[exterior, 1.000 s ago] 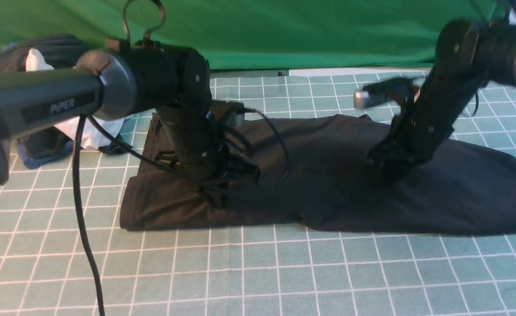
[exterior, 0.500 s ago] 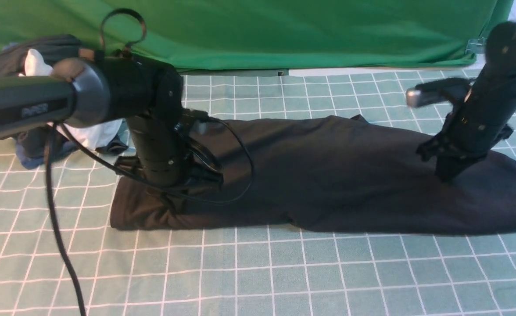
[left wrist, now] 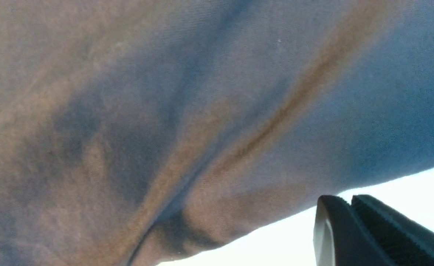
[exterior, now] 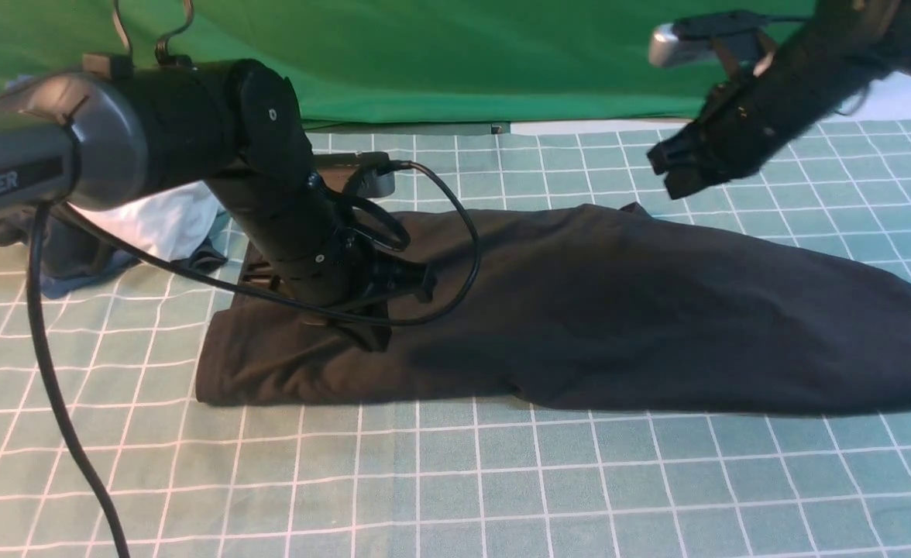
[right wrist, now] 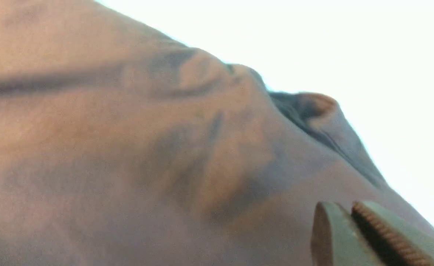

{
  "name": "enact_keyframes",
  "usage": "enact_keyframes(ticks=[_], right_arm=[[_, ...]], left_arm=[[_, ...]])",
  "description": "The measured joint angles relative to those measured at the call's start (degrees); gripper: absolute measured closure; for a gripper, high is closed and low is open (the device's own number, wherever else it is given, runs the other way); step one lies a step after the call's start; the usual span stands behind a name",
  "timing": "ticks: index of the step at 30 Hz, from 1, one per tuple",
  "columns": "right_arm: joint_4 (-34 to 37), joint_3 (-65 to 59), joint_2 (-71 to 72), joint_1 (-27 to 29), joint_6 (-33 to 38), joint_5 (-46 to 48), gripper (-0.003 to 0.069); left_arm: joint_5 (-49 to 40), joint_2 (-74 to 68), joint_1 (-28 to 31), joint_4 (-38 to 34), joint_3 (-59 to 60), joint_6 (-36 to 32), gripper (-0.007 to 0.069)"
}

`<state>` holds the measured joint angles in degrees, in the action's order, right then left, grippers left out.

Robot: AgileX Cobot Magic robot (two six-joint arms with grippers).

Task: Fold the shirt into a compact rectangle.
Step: 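Pull the folded dark garment lengthwise by its ends to straighten it flat on the table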

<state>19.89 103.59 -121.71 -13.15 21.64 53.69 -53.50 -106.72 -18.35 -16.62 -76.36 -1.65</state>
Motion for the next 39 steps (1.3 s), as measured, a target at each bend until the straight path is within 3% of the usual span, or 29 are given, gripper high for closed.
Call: enact_keyframes(ticks=[7, 12, 16, 23, 29, 35, 37, 39], right_arm=[[-0.12, 9.56, -10.1, -1.73, 0.99, 5.79, 0.0564], [-13.24, 10.01, -12.77, -0.83, -7.89, 6.6, 0.0599], [-15.52, 10.2, -11.98, 1.25, -9.57, 8.87, 0.0613], [-16.05, 7.28, -0.89, 4.77, -9.58, 15.02, 0.0615], [-16.05, -3.81, 14.11, 9.59, -9.58, 15.54, 0.0609], [-16.1, -17.58, 18.69, 17.78, -10.67, 13.89, 0.0444], [-16.3, -22.86, 18.1, 21.24, -12.35, 10.88, 0.0272], [-16.35, -25.15, 17.17, 22.88, -12.84, 8.57, 0.0153]], left_arm=[[0.0, 0.0, 0.0, 0.08, 0.0, -0.05, 0.0617], [-0.15, 0.0, 0.0, 7.45, 0.0, 3.76, 0.0617], [-0.64, 0.0, 0.1, 8.83, 0.0, 5.1, 0.0617], [-3.01, 1.73, 0.1, 8.7, 0.04, 4.47, 0.0617], [-4.55, 8.35, 0.1, 8.3, 0.28, 4.45, 0.0617], [-3.94, 18.27, 0.1, 6.54, 5.08, 4.41, 0.0617], [-3.06, 23.05, 0.1, 6.08, 9.79, 4.41, 0.0617], [-1.64, 26.91, 0.1, 5.96, 14.44, 4.41, 0.0617]])
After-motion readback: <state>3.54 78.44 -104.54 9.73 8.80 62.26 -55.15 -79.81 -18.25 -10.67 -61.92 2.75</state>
